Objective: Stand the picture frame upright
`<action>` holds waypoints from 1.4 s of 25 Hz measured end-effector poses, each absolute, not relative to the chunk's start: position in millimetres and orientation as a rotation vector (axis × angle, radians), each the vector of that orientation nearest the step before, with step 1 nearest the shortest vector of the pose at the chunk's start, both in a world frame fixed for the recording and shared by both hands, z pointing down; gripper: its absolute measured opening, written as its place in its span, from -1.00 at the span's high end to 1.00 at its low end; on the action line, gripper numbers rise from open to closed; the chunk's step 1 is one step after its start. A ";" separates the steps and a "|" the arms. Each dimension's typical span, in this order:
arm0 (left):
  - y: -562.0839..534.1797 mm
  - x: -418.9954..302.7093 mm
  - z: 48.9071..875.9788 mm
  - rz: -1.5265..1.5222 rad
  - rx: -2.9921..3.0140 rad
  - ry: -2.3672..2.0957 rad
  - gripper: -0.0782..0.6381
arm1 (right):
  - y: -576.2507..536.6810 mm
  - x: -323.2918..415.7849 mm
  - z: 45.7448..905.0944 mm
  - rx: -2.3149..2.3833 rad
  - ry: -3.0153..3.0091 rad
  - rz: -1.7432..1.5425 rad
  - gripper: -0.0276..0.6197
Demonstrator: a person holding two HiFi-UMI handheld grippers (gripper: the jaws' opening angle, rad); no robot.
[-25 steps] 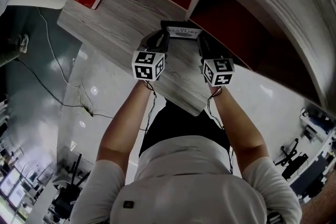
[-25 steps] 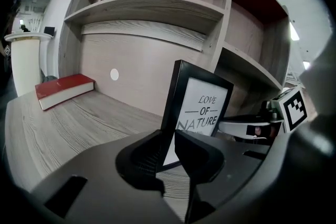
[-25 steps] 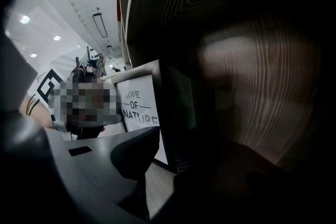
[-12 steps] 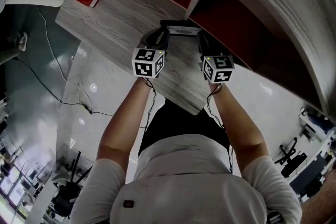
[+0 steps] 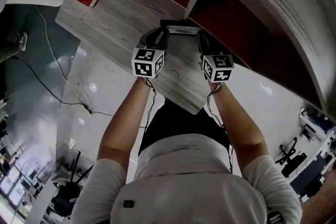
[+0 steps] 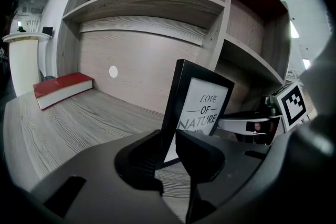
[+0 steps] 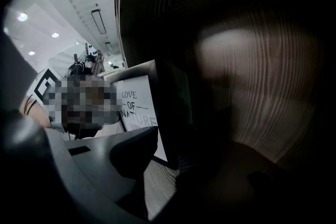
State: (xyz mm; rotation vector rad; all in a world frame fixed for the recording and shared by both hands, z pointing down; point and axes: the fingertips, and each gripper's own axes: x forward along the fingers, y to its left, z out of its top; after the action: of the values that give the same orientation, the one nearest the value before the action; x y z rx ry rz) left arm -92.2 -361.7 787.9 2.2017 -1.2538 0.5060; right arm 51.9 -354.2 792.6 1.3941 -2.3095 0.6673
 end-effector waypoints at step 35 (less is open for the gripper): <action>-210.3 -130.4 622.5 0.399 2.440 -1.266 0.53 | -197.0 18.3 629.9 1.419 -2.454 0.422 0.66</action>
State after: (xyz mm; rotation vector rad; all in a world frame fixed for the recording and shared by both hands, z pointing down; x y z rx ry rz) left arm -130.4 -210.3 622.5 2.4402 -1.2662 0.3990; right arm 18.3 -197.0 629.9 1.4186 -2.4537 0.4219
